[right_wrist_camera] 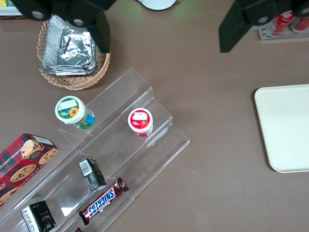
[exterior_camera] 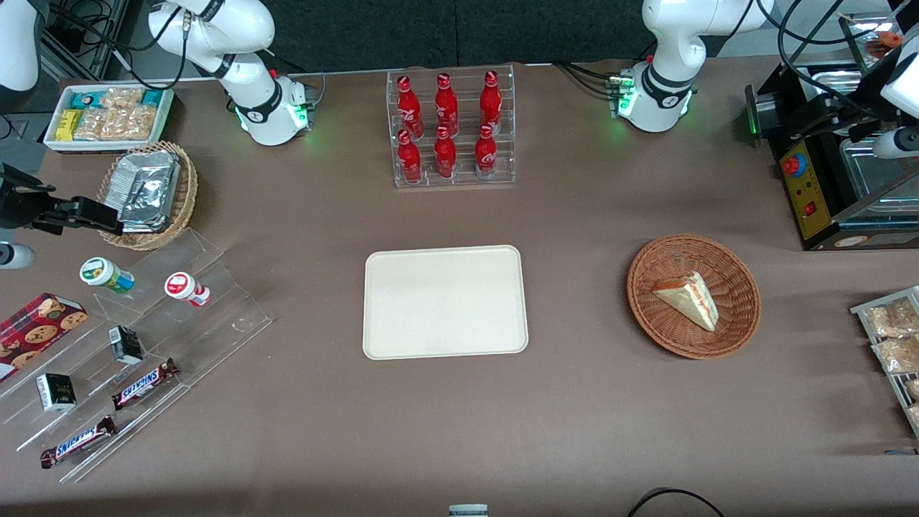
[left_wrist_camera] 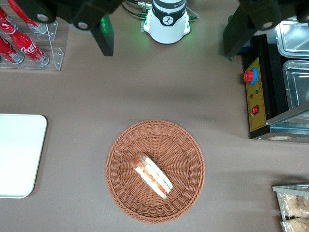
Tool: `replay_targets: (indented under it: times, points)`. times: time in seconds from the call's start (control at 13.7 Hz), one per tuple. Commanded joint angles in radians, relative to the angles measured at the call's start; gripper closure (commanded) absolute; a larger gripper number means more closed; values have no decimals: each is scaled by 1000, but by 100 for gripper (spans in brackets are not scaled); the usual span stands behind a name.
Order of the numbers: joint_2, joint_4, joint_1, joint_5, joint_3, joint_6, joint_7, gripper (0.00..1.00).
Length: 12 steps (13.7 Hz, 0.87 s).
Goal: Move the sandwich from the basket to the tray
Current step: 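Move the left gripper down over the wrapped sandwich in the wicker basket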
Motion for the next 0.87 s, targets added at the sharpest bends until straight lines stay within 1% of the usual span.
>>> replay_targets:
  times: [0.0,0.22,0.36,0.51,0.66,0.8]
  points:
    - [7,21,18,15,-31,-14,-27,0]
    - [33,18,16,23,-32,0,-49,0]
    - [72,-8,6,89,-41,44,-154,0]
    - [72,-69,13,81,-41,126,-219,0]
    - [69,-154,18,49,-36,253,-448,0]
    - [69,-252,19,31,-36,383,-614,0]
